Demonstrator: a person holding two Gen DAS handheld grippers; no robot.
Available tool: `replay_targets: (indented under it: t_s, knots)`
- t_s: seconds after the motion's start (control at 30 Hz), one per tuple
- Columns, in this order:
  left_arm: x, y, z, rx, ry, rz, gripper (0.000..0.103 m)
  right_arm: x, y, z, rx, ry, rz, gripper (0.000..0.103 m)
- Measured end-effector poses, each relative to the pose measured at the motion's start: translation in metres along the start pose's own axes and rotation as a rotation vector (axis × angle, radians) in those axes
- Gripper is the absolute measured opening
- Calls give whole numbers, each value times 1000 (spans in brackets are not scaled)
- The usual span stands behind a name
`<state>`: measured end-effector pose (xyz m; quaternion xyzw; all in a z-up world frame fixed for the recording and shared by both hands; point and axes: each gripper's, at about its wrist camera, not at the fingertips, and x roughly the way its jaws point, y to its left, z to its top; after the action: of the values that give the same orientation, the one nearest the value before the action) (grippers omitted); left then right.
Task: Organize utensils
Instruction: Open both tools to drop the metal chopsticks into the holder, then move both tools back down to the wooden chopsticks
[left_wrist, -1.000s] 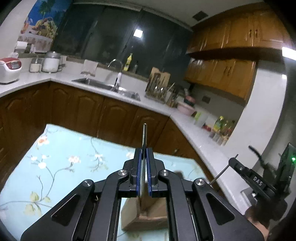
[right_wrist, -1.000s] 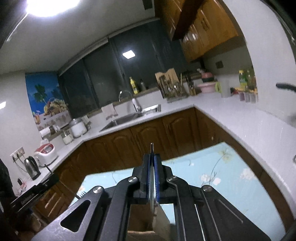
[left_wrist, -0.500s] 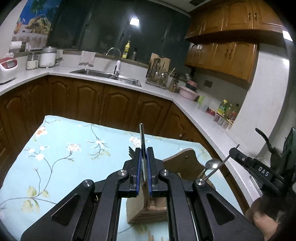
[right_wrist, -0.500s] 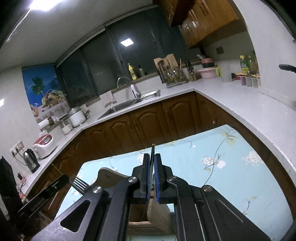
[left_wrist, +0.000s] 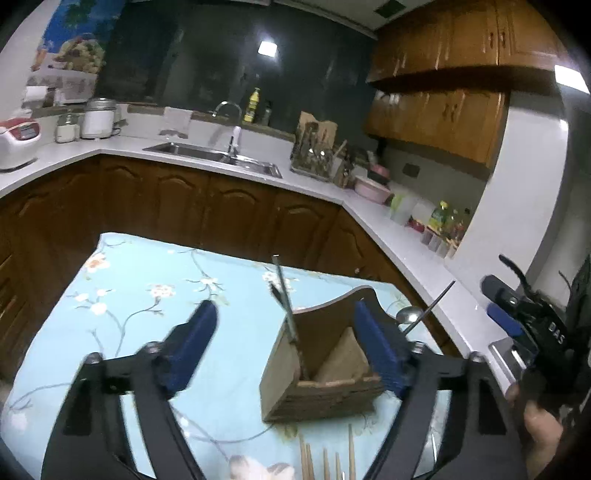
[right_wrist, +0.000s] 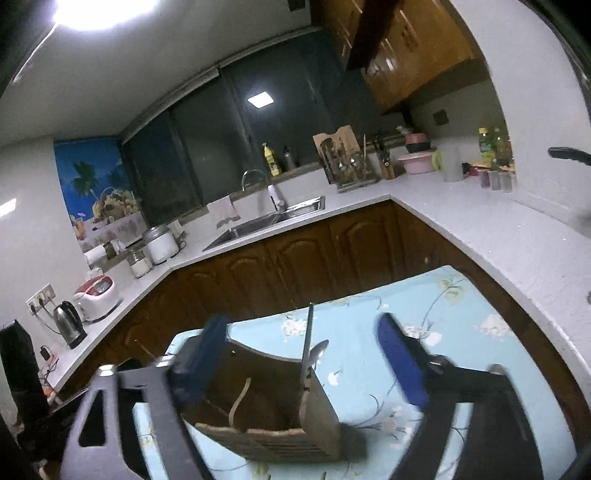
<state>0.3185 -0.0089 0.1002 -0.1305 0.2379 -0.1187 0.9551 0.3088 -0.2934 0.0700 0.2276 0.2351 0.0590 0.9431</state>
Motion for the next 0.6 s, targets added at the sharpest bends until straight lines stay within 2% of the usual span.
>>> replay_targets:
  t_s: [0.03,0.2,0.37,0.6]
  knots:
    - [-8,4,-2,-12,-9,7,90,-7,-1,-1,5,-8,10,93]
    - [-42,18,-20,-50,-28,30,97,-42,-6,-12,47,-33,38,97]
    - [-64,23,-47,-49,5,48,98,-73,-6,-33,47,-31,31,98]
    - [-92,29,-89,-85,74,47,98,-110,-1,-73,16,24,10,98]
